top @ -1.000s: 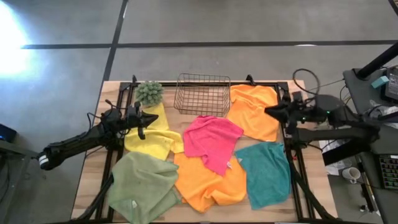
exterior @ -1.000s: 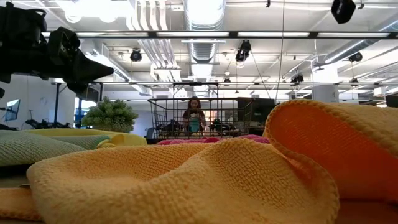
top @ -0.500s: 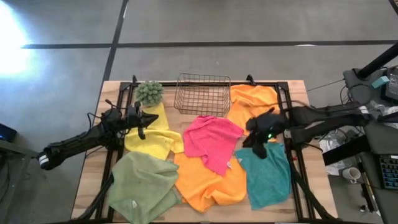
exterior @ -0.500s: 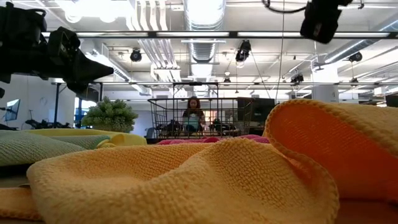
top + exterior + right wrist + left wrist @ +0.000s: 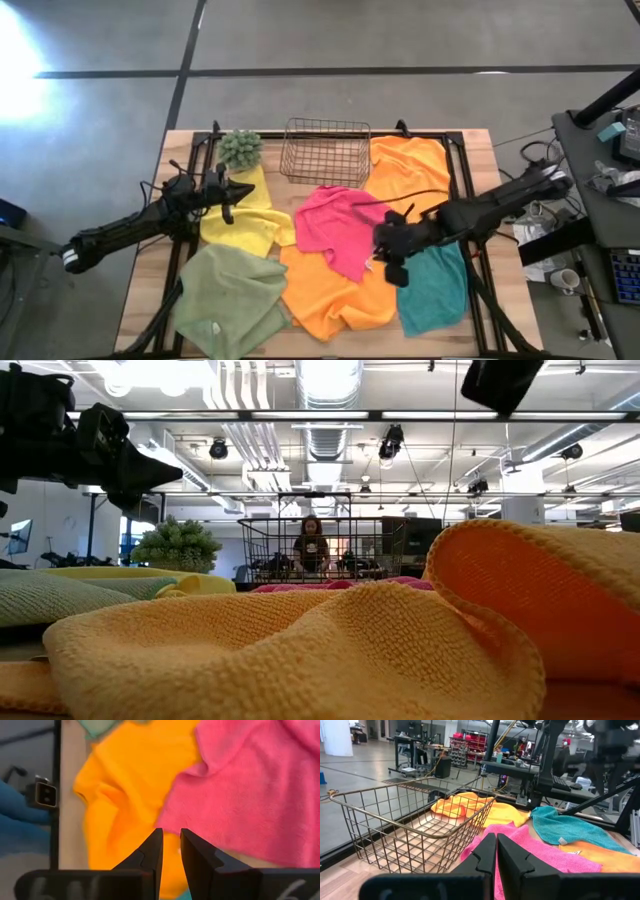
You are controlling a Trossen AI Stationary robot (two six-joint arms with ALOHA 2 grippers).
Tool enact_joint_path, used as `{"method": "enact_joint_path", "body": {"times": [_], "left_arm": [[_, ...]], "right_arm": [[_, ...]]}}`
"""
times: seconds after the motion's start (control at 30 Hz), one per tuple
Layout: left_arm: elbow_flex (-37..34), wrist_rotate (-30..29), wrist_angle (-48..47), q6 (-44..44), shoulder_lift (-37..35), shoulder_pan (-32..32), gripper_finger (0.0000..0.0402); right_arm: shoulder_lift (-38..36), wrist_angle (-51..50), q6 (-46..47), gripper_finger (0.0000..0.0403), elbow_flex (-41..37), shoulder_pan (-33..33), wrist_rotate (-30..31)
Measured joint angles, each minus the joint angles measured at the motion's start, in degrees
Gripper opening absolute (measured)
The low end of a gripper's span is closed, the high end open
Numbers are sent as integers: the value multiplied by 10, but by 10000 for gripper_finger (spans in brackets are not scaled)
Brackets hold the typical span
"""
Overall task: Fold microfiber towels
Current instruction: Fold the pink microfiber towel
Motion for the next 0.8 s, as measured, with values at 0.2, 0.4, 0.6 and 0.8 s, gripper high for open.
{"method": "enact_joint_path", "body": {"times": [0.2, 0.4, 0.6, 0.8], "left_arm": [[0, 0, 0, 0, 0, 0, 0], [0, 0, 0, 0, 0, 0, 0], [0, 0, 0, 0, 0, 0, 0], [0, 0, 0, 0, 0, 0, 0]], "right_arm": [[87, -12, 9, 59, 62, 5, -37], [184, -85, 35, 61, 132, 9, -54], [237, -129, 29, 59, 149, 12, -92], [238, -129, 57, 50, 117, 19, -91]]}}
